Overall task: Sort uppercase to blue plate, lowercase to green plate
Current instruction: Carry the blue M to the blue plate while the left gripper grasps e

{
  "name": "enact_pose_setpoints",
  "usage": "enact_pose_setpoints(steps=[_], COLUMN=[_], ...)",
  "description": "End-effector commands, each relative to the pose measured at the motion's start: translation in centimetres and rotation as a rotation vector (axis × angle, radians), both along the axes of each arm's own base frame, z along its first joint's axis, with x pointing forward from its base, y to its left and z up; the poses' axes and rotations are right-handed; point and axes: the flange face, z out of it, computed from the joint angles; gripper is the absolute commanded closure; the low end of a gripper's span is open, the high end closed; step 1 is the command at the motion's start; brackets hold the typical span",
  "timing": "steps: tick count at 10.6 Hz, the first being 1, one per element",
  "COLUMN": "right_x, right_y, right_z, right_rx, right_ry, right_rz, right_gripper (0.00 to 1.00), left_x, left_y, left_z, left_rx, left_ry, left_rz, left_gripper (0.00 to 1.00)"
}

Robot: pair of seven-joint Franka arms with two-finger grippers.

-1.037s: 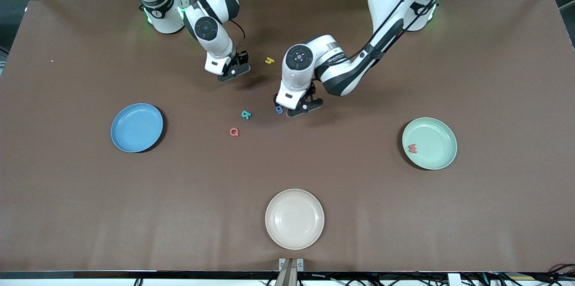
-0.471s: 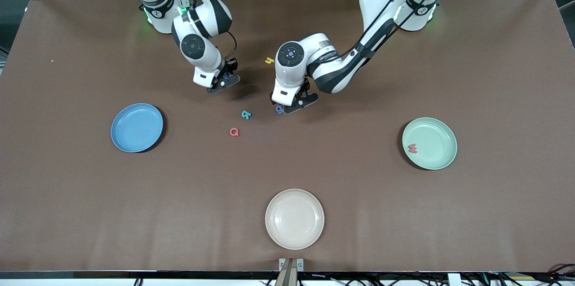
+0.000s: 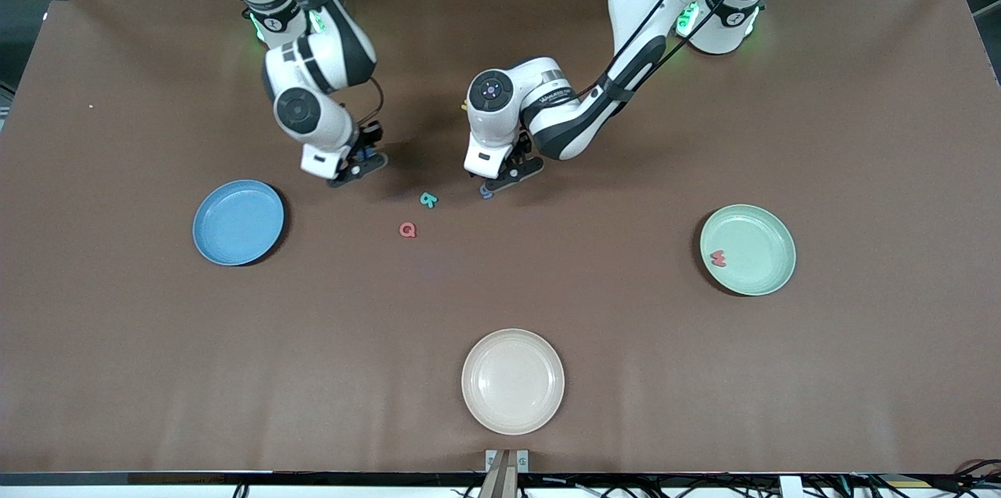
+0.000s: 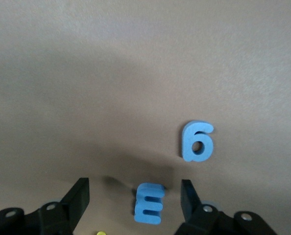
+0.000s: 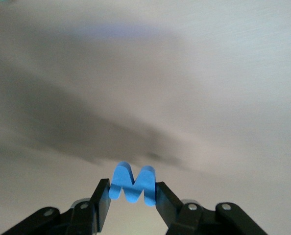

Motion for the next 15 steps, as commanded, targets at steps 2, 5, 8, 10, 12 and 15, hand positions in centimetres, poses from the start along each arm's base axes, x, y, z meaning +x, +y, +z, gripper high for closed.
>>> enact_pose_setpoints(steps=[2, 5, 8, 10, 12, 15], right_x=[7.2, 12.4, 13.7, 13.8, 13.7, 13.8], right_y=[-5.3, -12.7, -18.1, -18.4, -18.3, -17.5], right_z=[5.0, 2.6, -1.0, -2.1, -2.2, -1.1], right_rx=[-0.121, -0.149, -0.126, -0.129, -0.116, -0.084], right_ry=[-0.020, -0.011, -0.049, -0.054, -0.050, -0.064], right_rz=[0.087, 0.186, 0.264, 0.261, 0.240, 0.205], right_gripper=[0.69, 0.69, 0.68, 0.59, 0.33, 0.14], left_x=[-0.2, -0.6, -0.6, -0.4, 0.8, 9.4], left_y=[-1.3, -1.9, -1.9, -1.8, -1.1, 5.6], left_z=[-1.2, -2.0, -2.0, -1.9, -1.5, 7.0], left_rx=[0.010, 0.007, 0.007, 0.007, 0.009, 0.053], left_ry=[-0.036, -0.029, -0.029, -0.030, -0.053, -0.157], left_rz=[-0.025, -0.030, -0.030, -0.036, -0.045, 0.013], left_gripper=[0.23, 0.26, 0.45, 0.91, 1.00, 1.00])
